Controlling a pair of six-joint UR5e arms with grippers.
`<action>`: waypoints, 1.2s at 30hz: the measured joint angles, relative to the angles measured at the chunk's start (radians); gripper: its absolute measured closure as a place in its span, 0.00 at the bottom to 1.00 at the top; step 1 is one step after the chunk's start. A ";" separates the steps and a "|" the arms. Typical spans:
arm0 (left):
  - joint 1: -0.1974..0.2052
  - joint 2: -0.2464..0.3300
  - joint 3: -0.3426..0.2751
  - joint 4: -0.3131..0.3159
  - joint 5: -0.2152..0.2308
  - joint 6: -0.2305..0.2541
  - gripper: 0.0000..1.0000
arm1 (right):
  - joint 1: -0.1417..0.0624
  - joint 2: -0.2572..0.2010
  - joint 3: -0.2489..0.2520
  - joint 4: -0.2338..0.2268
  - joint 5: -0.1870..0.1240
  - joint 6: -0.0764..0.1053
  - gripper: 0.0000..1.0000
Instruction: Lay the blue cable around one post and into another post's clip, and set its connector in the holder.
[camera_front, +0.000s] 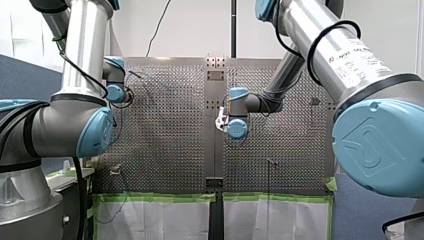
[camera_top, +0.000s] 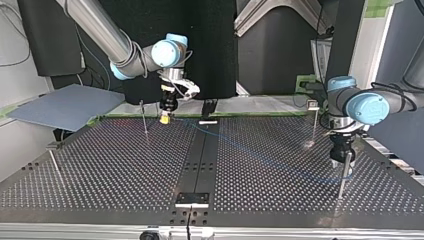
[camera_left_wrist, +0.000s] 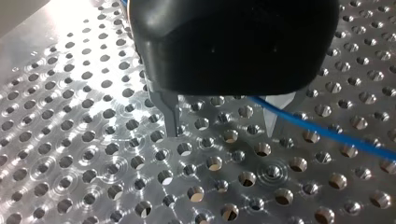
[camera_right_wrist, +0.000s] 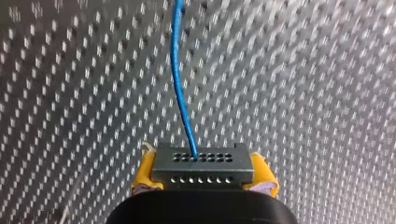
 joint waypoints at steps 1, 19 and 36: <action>0.001 0.000 0.000 0.000 0.000 0.000 0.10 | -0.002 0.000 0.008 -0.008 0.008 -0.001 1.00; 0.002 -0.001 0.001 -0.001 0.002 -0.003 0.10 | -0.072 0.005 0.174 -0.158 0.174 -0.049 1.00; 0.002 -0.001 0.001 -0.002 0.005 -0.012 0.10 | -0.213 0.154 0.340 -0.275 0.176 0.064 1.00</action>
